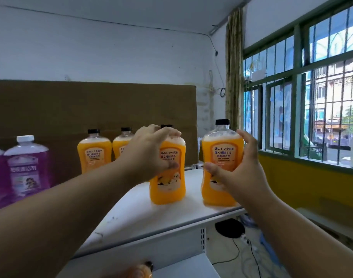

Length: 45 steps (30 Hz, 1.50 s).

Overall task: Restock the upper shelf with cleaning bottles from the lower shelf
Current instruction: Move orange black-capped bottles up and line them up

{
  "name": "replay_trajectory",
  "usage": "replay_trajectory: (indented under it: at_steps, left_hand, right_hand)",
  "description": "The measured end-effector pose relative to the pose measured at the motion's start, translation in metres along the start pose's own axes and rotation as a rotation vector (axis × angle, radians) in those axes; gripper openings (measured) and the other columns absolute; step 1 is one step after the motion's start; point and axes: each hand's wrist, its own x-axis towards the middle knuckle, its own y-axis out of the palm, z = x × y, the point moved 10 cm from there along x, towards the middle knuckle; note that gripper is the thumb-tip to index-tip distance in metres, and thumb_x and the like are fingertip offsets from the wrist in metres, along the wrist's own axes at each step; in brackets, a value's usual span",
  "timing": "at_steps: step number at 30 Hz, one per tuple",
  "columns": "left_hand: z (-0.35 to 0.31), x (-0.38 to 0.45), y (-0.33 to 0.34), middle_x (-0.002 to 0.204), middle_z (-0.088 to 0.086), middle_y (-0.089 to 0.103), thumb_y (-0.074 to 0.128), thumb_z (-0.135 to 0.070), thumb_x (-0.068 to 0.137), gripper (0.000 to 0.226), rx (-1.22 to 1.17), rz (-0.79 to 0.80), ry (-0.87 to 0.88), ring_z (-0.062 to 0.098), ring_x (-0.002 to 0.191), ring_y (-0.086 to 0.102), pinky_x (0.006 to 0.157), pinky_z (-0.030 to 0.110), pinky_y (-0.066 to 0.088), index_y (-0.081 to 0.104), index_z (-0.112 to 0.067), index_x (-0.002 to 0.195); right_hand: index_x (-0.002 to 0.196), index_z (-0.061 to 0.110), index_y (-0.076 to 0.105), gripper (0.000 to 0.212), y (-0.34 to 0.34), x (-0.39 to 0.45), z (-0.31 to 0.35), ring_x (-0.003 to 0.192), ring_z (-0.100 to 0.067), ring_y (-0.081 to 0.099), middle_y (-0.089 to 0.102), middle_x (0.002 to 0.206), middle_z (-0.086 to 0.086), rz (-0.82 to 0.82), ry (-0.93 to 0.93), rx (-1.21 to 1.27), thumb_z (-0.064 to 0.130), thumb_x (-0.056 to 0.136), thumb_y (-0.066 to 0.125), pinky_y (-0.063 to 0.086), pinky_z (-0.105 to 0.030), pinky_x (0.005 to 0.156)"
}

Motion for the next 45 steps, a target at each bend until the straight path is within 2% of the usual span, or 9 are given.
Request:
replay_trajectory:
  at_steps: [4, 7, 12, 17, 27, 35, 37, 41, 45]
  left_hand:
    - [-0.012, 0.032, 0.033, 0.12, -0.01, 0.052, 0.084, -0.043, 0.072, 0.072, -0.01, -0.005, 0.003, 0.017, 0.11, 0.049, 0.085, 0.043, 0.058, 0.042, -0.053, 0.129]
    - [-0.017, 0.061, 0.059, 0.116, -0.008, 0.053, 0.083, -0.044, 0.073, 0.069, 0.016, -0.006, 0.007, 0.018, 0.106, 0.052, 0.082, 0.041, 0.059, 0.043, -0.051, 0.129]
    - [-0.021, 0.093, 0.088, 0.109, -0.008, 0.055, 0.078, -0.046, 0.077, 0.065, 0.122, 0.003, 0.048, 0.016, 0.101, 0.051, 0.083, 0.036, 0.054, 0.044, -0.046, 0.132]
    - [-0.017, 0.105, 0.096, 0.115, -0.002, 0.062, 0.07, -0.053, 0.083, 0.064, 0.381, -0.023, 0.08, 0.022, 0.111, 0.051, 0.098, 0.042, 0.043, 0.041, -0.04, 0.139]
    - [0.01, 0.111, 0.095, 0.119, -0.004, 0.064, 0.063, -0.065, 0.083, 0.065, 0.507, 0.039, 0.006, 0.025, 0.114, 0.051, 0.105, 0.048, 0.033, 0.037, -0.041, 0.138]
    - [0.011, 0.112, 0.097, 0.121, -0.001, 0.065, 0.059, -0.066, 0.085, 0.066, 0.575, 0.076, -0.011, 0.027, 0.116, 0.053, 0.106, 0.05, 0.034, 0.035, -0.039, 0.141]
    - [0.009, 0.11, 0.095, 0.126, 0.001, 0.063, 0.056, -0.067, 0.085, 0.07, 0.619, 0.084, -0.02, 0.029, 0.12, 0.051, 0.108, 0.05, 0.033, 0.032, -0.04, 0.145]
    - [-0.002, 0.094, 0.079, 0.14, 0.004, 0.049, 0.053, -0.07, 0.086, 0.077, 0.693, 0.038, -0.046, 0.029, 0.13, 0.041, 0.111, 0.049, 0.03, 0.023, -0.039, 0.149]
    - [-0.015, 0.057, 0.057, 0.133, -0.003, 0.051, 0.055, -0.068, 0.086, 0.067, 0.504, 0.022, -0.075, 0.019, 0.121, 0.046, 0.101, 0.038, 0.043, 0.037, -0.036, 0.142]
  right_hand:
    - [0.131, 0.062, 0.017, 0.101, 0.0, 0.004, -0.003, 0.084, -0.003, 0.063, 0.048, 0.109, 0.021, 0.043, -0.008, 0.049, 0.044, 0.061, 0.087, 0.046, -0.015, 0.06]
    - [0.127, 0.068, 0.015, 0.1, 0.003, 0.012, -0.01, 0.086, 0.012, 0.061, 0.048, 0.108, 0.025, 0.086, -0.019, 0.058, 0.051, 0.058, 0.086, 0.043, -0.008, 0.046]
    - [0.126, 0.069, 0.011, 0.103, 0.01, 0.029, -0.031, 0.087, 0.001, 0.058, 0.042, 0.108, 0.032, 0.146, 0.003, 0.07, 0.055, 0.056, 0.084, 0.041, -0.014, 0.062]
    - [0.119, 0.075, 0.01, 0.101, 0.014, 0.039, -0.045, 0.083, 0.01, 0.059, 0.041, 0.102, 0.037, 0.2, 0.055, 0.099, 0.064, 0.044, 0.077, 0.037, -0.006, 0.043]
    - [0.116, 0.076, 0.003, 0.104, 0.017, 0.047, -0.048, 0.085, 0.002, 0.053, 0.041, 0.108, 0.033, 0.256, 0.036, -0.031, 0.076, 0.037, 0.071, 0.038, -0.013, 0.06]
    - [0.118, 0.074, 0.005, 0.106, 0.021, 0.048, -0.048, 0.088, 0.001, 0.053, 0.039, 0.112, 0.032, 0.264, 0.034, -0.046, 0.079, 0.033, 0.069, 0.036, -0.011, 0.06]
    - [0.124, 0.07, 0.005, 0.11, 0.023, 0.047, -0.047, 0.092, -0.003, 0.054, 0.042, 0.119, 0.024, 0.294, 0.035, -0.07, 0.081, 0.034, 0.066, 0.038, -0.014, 0.063]
    - [0.132, 0.066, 0.0, 0.113, 0.024, 0.047, -0.049, 0.097, -0.006, 0.056, 0.042, 0.128, 0.016, 0.386, 0.025, -0.117, 0.068, 0.052, 0.081, 0.041, -0.014, 0.062]
    - [0.133, 0.063, 0.005, 0.113, 0.023, 0.05, -0.051, 0.083, 0.003, 0.057, 0.047, 0.114, 0.023, 0.408, 0.016, -0.144, 0.049, 0.058, 0.089, 0.038, -0.007, 0.045]
